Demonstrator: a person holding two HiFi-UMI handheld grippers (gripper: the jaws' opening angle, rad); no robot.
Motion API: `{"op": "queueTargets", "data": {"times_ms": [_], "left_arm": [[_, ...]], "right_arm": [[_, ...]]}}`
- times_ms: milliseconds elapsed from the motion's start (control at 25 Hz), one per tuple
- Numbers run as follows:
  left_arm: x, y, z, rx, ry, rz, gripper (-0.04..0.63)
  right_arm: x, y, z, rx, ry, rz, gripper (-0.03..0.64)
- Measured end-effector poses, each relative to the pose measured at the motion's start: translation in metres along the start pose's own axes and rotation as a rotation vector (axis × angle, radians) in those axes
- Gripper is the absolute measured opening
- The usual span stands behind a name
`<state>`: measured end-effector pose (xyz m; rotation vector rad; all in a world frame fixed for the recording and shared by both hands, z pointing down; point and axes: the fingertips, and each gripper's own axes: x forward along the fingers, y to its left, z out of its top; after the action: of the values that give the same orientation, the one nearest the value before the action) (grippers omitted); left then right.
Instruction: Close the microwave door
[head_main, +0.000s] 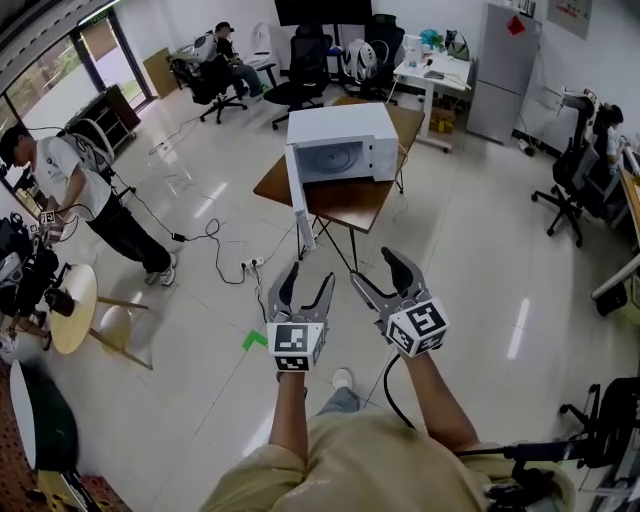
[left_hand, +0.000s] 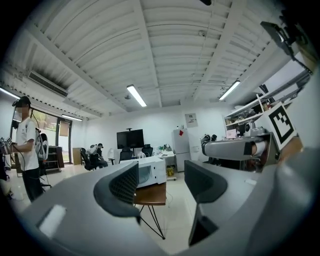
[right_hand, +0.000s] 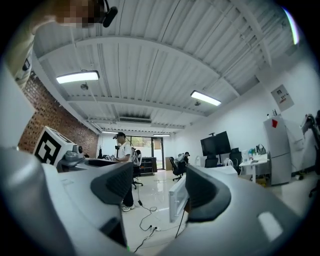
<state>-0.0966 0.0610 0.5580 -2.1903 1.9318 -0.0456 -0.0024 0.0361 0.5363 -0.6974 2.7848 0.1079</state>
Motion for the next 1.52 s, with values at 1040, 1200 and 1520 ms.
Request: {"op": "queueTargets", "data": {"times_ms": [1040,1200,1520], "left_arm": [[0.238,0.149,-0.076,0.004,0.023,-0.074,0.284],[0.306,0.153,-0.078,0.029,0.019,-0.047,0.284],[0.418,0.160,-0.061,0.050,-0.016,-0.024,0.284]], "right_arm": [[0.226,-0.175,-0.086,0.033,0.018,-0.062,0.318],[0.260,-0.235,-0.083,-0.019,0.008,-0.041,0.318],[0.310,-0.349,-0.076,-0.006,-0.059,-0.040,0.318]]}}
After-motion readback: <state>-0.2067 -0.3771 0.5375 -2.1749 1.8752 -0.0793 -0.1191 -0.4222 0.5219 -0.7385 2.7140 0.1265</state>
